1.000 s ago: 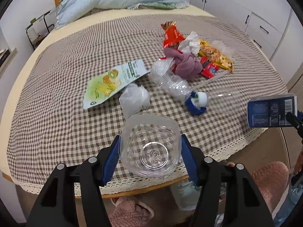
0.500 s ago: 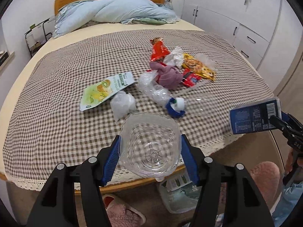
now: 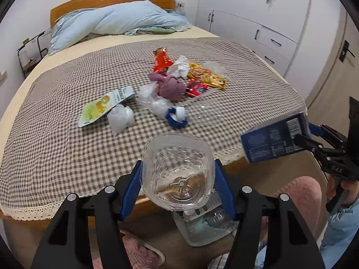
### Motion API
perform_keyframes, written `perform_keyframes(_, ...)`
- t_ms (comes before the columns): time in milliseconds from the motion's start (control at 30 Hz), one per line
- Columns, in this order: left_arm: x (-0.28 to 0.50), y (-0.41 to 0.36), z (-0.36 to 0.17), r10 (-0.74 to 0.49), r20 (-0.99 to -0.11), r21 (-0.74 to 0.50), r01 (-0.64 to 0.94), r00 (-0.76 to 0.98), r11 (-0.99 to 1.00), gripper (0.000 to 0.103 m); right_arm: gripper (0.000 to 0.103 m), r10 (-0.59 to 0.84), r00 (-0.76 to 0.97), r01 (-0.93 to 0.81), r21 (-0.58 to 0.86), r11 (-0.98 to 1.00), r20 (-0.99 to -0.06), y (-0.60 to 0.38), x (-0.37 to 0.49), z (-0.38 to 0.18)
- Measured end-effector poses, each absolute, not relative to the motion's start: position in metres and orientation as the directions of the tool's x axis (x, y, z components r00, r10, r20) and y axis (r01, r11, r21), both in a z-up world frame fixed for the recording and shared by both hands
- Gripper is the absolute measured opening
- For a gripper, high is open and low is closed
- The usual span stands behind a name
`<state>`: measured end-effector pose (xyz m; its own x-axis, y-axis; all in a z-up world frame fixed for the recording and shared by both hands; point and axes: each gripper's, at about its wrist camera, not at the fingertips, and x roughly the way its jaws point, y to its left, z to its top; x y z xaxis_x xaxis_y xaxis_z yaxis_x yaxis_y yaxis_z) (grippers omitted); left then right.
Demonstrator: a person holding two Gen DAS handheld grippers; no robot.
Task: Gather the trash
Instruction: 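Carry both held items down beside the bed toward the trash bag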
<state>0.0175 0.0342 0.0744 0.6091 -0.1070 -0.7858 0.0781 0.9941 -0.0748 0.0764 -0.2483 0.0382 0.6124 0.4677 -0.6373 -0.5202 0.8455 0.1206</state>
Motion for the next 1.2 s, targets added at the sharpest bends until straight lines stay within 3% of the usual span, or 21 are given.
perform_keyframes(500,-0.025,0.009,0.047,-0.177,-0.79,-0.116,0.14,0.587,0.983,0.059,0.061,0.485,0.528,-0.571,0.131,0.81,-0.698,-0.229,0.041,0.011)
perform_keyframes(1200,-0.042,0.007,-0.056,-0.189,-0.887,-0.165,0.093,0.421,0.982,0.059,0.061,0.463,0.38,-0.591,0.175,0.788,-0.801,-0.208,0.022,-0.057)
